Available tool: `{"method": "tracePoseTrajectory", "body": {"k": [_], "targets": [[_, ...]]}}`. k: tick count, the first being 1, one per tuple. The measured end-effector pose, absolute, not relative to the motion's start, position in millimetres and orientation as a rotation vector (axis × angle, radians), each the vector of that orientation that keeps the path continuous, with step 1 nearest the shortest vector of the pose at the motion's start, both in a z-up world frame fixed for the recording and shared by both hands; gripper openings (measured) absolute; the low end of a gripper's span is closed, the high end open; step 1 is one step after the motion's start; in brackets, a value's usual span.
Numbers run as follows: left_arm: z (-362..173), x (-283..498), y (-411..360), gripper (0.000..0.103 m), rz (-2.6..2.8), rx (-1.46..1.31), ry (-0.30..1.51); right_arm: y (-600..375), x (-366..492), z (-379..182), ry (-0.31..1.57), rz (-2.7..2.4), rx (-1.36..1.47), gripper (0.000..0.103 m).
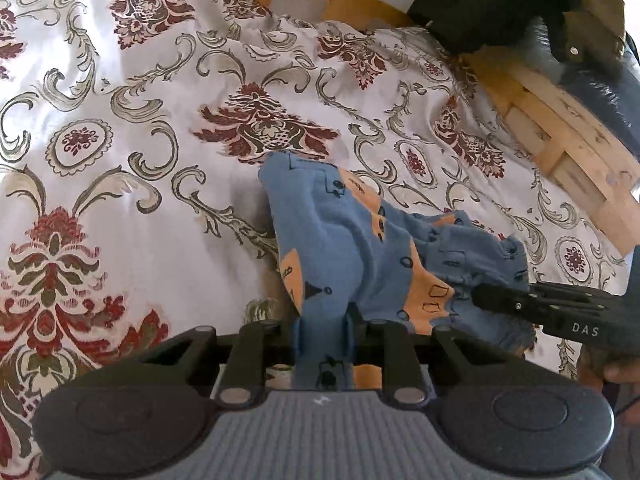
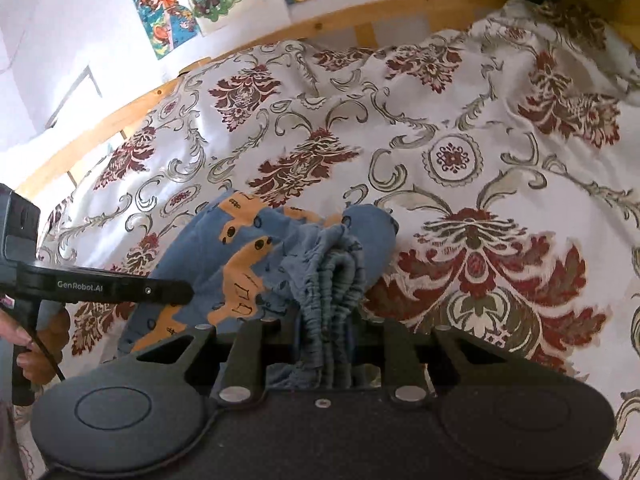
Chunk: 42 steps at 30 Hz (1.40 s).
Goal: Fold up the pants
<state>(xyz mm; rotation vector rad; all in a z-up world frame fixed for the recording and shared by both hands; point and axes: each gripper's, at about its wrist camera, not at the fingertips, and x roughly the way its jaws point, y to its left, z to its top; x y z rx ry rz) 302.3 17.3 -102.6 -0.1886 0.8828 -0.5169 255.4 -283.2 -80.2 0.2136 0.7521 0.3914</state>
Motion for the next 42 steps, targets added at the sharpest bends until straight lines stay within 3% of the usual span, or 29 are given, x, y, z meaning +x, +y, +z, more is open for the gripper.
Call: {"method": "tracePoseTrajectory", "body": {"k": [1, 4, 6, 8, 10, 12, 16, 27, 42], "targets": [[-102, 302, 17, 0.026, -0.521, -0.187, 0.885, -284, 255, -81, 0.756, 0.388, 0.219, 0.023], [-99, 301, 18, 0.038, -0.506, -0.185, 0.89, -284, 252, -80, 0.758, 0.358, 0.22, 0.038], [-92, 295, 20, 0.06, -0.485, -0.178, 0.882, -283, 245, -76, 0.75, 0.335, 0.207, 0.068], [-83, 285, 22, 0.071, -0.469, -0.174, 0.848, -282, 234, -67, 0.718, 0.307, 0.183, 0.082], [-74, 273, 23, 0.082, -0.443, -0.169, 0.828, -280, 220, -56, 0.684, 0.282, 0.16, 0.086], [-63, 256, 24, 0.091, -0.409, -0.156, 0.8, -275, 203, -43, 0.635, 0.25, 0.118, 0.096], [-45, 211, 21, 0.103, -0.337, -0.091, 0.728, -262, 162, -24, 0.549, 0.185, 0.098, 0.102], [-30, 121, 32, 0.103, -0.203, -0.082, 0.661, -238, 80, -11, 0.526, 0.115, 0.085, 0.102], [-37, 112, 43, 0.103, -0.177, -0.116, 0.702, -235, 70, -16, 0.557, 0.136, 0.091, 0.102]]}}
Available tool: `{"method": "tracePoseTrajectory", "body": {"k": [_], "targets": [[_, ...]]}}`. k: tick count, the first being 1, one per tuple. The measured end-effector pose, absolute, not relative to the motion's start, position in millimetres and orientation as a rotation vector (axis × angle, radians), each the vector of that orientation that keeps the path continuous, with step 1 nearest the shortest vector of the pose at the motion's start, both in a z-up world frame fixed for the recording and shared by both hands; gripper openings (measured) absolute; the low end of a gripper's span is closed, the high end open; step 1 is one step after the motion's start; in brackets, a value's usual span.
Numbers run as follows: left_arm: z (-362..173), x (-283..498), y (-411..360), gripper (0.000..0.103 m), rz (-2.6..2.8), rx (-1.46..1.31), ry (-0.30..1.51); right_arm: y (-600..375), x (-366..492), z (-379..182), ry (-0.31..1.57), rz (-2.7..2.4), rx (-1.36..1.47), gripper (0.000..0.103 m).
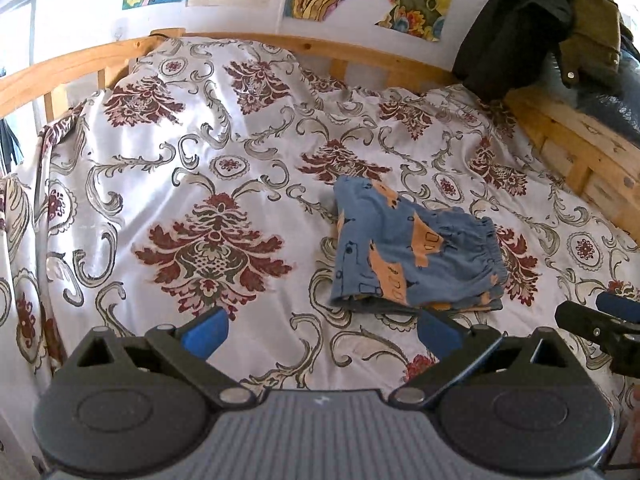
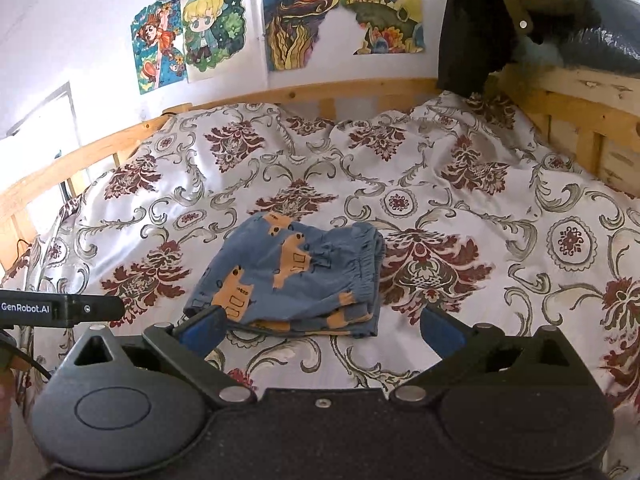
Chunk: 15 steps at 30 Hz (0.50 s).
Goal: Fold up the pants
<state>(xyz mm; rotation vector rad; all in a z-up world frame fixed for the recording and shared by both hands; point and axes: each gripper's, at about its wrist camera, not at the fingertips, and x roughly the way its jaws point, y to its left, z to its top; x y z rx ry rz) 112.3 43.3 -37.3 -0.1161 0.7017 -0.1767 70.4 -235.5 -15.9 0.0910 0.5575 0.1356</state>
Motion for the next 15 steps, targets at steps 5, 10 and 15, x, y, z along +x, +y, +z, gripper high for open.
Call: {"method": "tracePoseTrajectory", "body": {"k": [5, 10, 15], "targets": [[-38.5, 113.5, 44.3, 0.103, -0.172, -0.118, 0.708, -234.1, 72.3, -16.2, 0.562, 0.14, 0.091, 0.102], [-40.0, 114.9, 45.0, 0.103, -0.169, -0.121, 0.719, -235.2, 74.0, -17.0, 0.565, 0.139, 0.099, 0.102], [-40.2, 115.4, 44.7, 0.103, -0.169, -0.116, 0.723, -235.8, 73.9, -18.3, 0.569, 0.142, 0.101, 0.102]]}}
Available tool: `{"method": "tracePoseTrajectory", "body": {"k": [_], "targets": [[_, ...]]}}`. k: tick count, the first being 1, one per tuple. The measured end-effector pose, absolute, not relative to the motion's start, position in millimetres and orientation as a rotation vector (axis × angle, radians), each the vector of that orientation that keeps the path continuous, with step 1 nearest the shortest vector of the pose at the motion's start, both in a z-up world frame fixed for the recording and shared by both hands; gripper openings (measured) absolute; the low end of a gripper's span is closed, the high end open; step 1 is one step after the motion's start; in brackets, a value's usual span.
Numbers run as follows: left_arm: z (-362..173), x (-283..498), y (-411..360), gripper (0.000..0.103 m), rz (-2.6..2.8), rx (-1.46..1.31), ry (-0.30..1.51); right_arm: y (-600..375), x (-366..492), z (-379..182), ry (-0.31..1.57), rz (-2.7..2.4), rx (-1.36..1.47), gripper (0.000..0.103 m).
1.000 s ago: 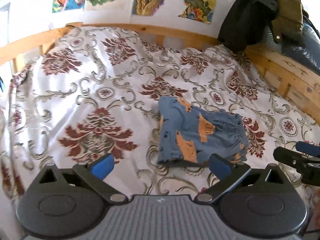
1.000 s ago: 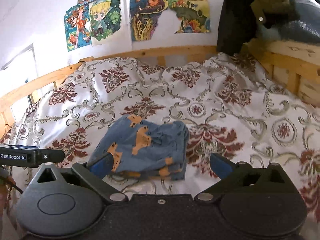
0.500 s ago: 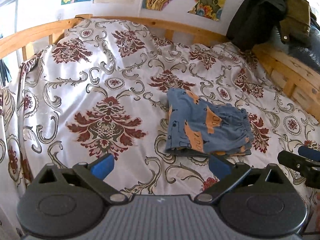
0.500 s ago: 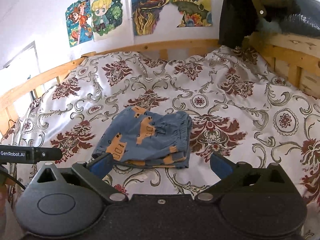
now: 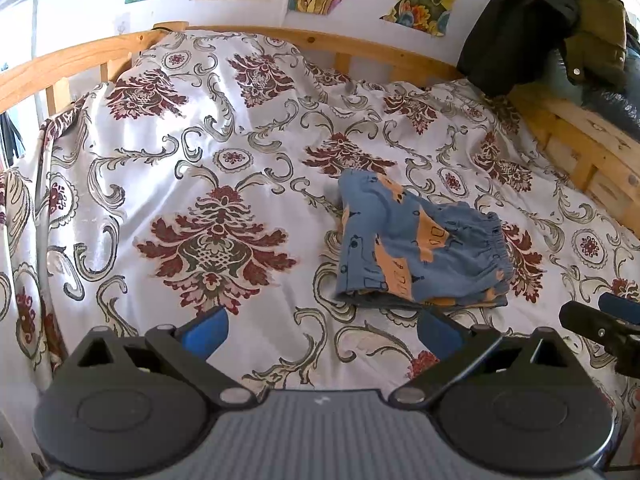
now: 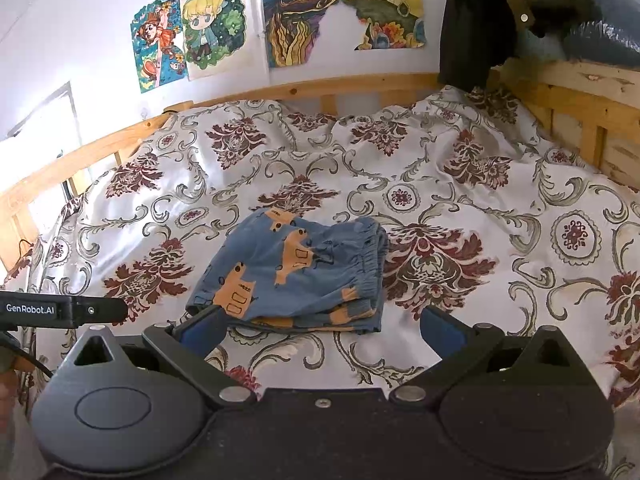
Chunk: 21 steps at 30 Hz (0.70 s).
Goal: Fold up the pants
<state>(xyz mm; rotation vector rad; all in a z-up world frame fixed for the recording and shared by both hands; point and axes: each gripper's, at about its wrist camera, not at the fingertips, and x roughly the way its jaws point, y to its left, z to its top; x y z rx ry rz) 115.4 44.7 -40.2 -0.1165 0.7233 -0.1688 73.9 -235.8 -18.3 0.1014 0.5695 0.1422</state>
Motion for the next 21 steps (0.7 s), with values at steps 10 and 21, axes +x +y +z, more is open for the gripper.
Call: {"method": "tracePoseTrajectory", "body": {"k": [10, 21], "targets": [[-41.4, 115.5, 36.4, 0.103, -0.138, -0.032, 0.741, -233.6, 74.4, -21.0, 0.581, 0.15, 0.11, 0.102], [-39.6, 113.5, 35.2, 0.102, -0.163, -0.02, 0.725, -232.6, 73.9, -22.2, 0.582, 0.157, 0.103, 0.102]]}}
